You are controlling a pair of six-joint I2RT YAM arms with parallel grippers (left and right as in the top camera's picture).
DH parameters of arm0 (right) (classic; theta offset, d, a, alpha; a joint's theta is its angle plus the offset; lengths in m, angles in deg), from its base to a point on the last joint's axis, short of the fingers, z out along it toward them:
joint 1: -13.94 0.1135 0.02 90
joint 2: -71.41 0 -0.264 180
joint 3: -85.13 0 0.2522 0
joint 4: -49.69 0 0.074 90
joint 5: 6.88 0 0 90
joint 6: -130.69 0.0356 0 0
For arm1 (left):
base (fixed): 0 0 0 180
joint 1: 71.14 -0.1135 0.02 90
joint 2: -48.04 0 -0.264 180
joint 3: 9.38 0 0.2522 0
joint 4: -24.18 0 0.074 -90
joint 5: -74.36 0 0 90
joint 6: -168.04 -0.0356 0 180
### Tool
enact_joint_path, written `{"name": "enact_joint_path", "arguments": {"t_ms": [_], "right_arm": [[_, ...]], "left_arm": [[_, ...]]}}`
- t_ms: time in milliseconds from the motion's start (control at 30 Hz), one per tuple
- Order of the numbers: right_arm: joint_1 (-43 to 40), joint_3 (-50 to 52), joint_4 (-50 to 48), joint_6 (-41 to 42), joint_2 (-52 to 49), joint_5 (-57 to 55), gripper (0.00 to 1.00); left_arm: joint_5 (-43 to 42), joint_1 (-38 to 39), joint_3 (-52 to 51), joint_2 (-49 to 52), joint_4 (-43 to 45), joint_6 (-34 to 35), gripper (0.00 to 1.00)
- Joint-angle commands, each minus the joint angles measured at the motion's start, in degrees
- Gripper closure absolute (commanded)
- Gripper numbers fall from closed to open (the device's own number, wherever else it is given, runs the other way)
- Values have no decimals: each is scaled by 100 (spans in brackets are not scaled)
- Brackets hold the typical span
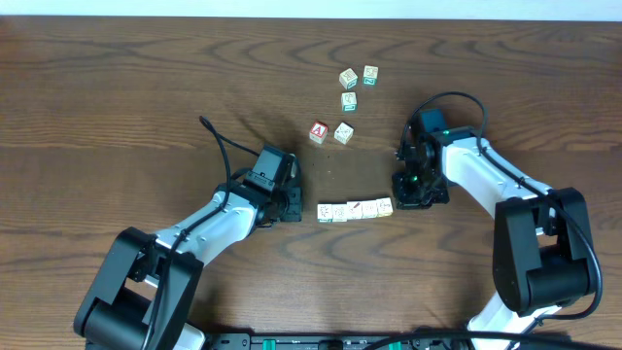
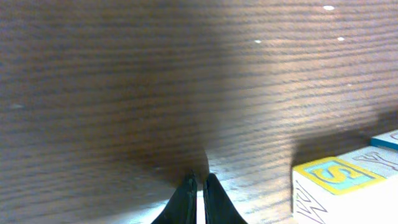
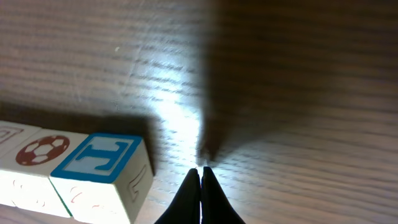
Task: Lift 5 blocks
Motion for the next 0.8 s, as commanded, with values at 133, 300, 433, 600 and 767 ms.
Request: {"name": "enact_joint_path", "arguments": {"t_ms": [133,300,433,600,767], "right_arm": [[328,57,-146,-304,-26,313,99],[396,57,-245,-302,-26,313,99],[396,57,-249,-302,-26,315,99],[398,57,-247,-299,-26,317,99],[400,57,-234,-302,-26,354,99]], "left_arm": [[-136,258,-101,125,-31,105,92],[-136,376,-98,125,33,68,93],[-184,376,-98,125,52,90,93],[-376,376,-98,125,55,109,93],[-422,376,-98,116,55,114,93]]}}
